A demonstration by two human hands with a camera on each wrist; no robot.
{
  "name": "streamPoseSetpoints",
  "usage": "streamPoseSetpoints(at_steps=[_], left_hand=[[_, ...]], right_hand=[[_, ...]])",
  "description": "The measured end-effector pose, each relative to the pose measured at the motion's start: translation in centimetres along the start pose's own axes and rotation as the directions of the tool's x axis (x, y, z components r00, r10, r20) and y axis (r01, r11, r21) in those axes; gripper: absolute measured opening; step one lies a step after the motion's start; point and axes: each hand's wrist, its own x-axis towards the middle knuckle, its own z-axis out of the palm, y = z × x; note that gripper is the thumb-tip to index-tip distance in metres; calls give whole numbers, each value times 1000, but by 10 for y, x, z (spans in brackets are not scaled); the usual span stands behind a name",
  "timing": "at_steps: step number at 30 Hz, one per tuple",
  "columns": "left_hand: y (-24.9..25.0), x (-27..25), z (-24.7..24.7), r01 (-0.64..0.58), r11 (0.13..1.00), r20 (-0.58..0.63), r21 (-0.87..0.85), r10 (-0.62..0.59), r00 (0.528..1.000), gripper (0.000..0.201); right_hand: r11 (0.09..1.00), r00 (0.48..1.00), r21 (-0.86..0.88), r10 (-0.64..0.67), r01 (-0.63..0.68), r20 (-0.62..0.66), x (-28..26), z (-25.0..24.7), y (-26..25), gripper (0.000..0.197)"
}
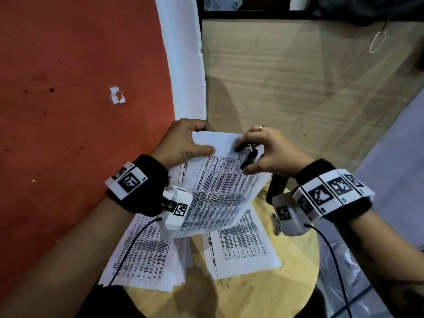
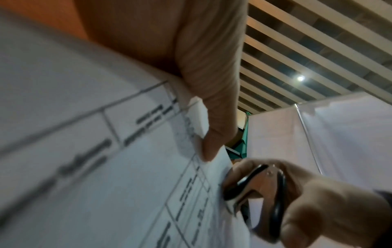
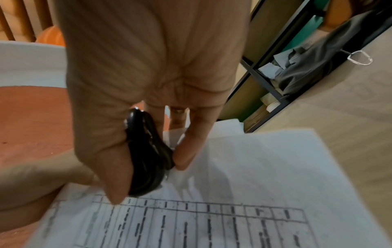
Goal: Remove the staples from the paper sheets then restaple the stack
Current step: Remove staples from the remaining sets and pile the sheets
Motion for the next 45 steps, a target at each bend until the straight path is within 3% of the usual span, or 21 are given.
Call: streamPoseSetpoints(at_steps=[2, 5, 7, 10, 13, 16, 22, 30, 35, 40, 43, 45], left_hand=[[2, 0, -2, 19, 979, -51, 204, -9, 999, 31], [22, 1, 5, 27, 797, -118, 604, 57, 991, 42], [31, 1, 11, -17, 772, -82, 635, 89, 993, 38], [29, 5, 12, -26, 883, 10, 469, 24, 1000, 23], [23, 5, 9, -9, 959, 70, 283, -12, 997, 19], [24, 4, 7, -7, 990, 86, 143, -5, 996, 24], [31, 3, 6, 27, 999, 146, 31, -32, 989, 25], [31, 4, 11, 71, 995, 131, -69, -61, 989, 45], [33, 4, 10, 86, 991, 136, -105, -71, 988, 25], [33, 3, 9, 110, 980, 158, -168, -83, 984, 29], [33, 1, 10, 140, 965, 188, -221, -98, 977, 13], [33, 0, 11, 143, 959, 196, -245, -96, 976, 13]], right_hand=[[1000, 1000, -18, 21, -21, -12, -1, -1, -2, 50], [999, 1000, -51, 15, -16, -24, -3, 1, -8, 49], [999, 999, -46, -1, -1, -41, -4, 3, -12, 48], [999, 995, -13, -45, 44, -88, -6, 3, -12, 46], [989, 957, 44, -124, 141, -262, -16, 13, -10, 47], [977, 885, 3, -191, 212, -426, -30, 33, -8, 46], [952, 771, -169, -306, 255, -559, -30, 43, -6, 35], [910, 729, -295, -411, 291, -548, -25, 37, -15, 35], [898, 735, -331, -430, 289, -524, -24, 35, -15, 28], [885, 732, -361, -452, 294, -510, -22, 33, -17, 26], [877, 734, -372, -464, 303, -497, -20, 33, -18, 26], [874, 736, -382, -468, 301, -490, -20, 33, -17, 25]])
